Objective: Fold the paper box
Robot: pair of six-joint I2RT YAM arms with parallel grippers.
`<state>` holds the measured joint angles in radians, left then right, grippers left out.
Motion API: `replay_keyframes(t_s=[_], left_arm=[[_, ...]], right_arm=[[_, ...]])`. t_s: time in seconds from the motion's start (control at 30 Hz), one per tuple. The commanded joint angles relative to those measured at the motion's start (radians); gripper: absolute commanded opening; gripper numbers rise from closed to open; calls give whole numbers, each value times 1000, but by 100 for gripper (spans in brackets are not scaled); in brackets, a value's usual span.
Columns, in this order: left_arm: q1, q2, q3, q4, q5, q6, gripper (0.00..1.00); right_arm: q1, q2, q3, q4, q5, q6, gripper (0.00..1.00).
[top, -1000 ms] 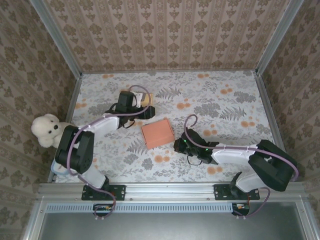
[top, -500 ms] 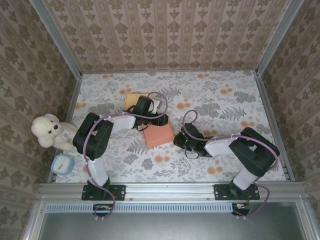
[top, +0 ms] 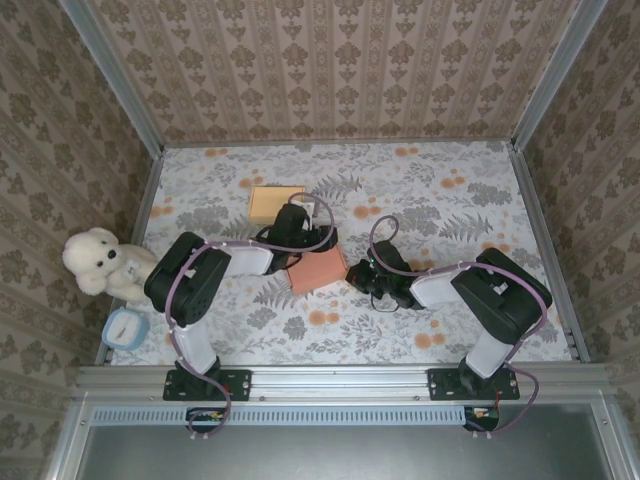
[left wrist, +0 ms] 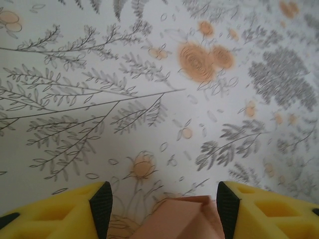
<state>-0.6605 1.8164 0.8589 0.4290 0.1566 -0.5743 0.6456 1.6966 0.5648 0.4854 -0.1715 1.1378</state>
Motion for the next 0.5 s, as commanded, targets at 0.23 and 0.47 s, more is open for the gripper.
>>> replay_keyframes(t_s=[0.23,0.47], left_arm=[[-168,24,-69,34,64,-310,60],[-131,-23,-77,-10,27,-311,60]], right_arm=[[2,35,58,167,74,26,0],[2,-19,51,80,120,2,0]])
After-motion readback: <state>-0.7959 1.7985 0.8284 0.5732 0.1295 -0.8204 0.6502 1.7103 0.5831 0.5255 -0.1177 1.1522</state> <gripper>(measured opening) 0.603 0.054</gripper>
